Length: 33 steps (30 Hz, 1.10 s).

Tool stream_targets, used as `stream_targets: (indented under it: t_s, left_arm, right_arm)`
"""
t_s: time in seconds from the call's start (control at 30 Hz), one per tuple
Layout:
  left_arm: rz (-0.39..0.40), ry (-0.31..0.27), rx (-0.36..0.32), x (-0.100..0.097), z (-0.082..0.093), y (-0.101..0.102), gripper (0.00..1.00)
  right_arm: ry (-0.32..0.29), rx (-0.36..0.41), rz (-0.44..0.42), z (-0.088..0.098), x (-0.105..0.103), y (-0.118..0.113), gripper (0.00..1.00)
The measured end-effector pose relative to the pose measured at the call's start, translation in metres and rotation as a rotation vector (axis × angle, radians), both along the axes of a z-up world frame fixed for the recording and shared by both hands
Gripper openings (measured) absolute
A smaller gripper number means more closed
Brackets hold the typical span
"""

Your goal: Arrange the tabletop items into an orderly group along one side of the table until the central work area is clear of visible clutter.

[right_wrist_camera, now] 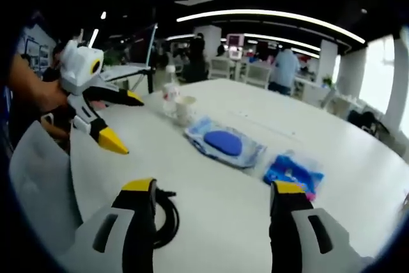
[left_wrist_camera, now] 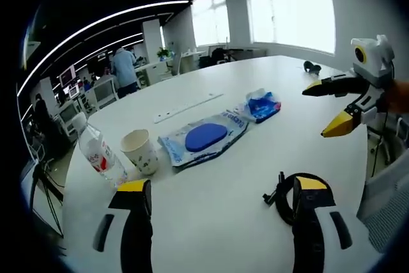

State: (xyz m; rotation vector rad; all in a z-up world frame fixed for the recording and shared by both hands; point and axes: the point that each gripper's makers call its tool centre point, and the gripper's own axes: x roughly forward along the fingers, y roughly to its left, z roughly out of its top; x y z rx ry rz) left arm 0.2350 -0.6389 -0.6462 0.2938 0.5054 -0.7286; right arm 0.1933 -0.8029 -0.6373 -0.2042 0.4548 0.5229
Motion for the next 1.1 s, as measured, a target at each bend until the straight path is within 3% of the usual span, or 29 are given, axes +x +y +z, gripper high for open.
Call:
stream_targets:
  t_s: [0.37, 0.6, 0.87, 1.1]
  left_arm:
    - [-0.021, 0.005, 0.016, -0.018, -0.014, -0.010, 0.73]
    - [-0.032, 0.055, 0.009, -0.031, -0.025, -0.016, 0.58]
    - [-0.058, 0.088, 0.025, -0.043, -0.037, -0.023, 0.51]
    - [-0.081, 0.161, 0.032, -0.061, -0.051, -0.033, 0.30]
  right_arm:
    - [0.034, 0.023, 0.043, -0.023, -0.016, 0.009, 0.53]
    - [0.099, 0.033, 0.103, -0.042, -0.031, 0.021, 0.39]
    - [0.116, 0.034, 0.121, -0.052, -0.034, 0.022, 0.30]
    - [0.164, 0.031, 0.136, -0.067, -0.036, 0.029, 0.20]
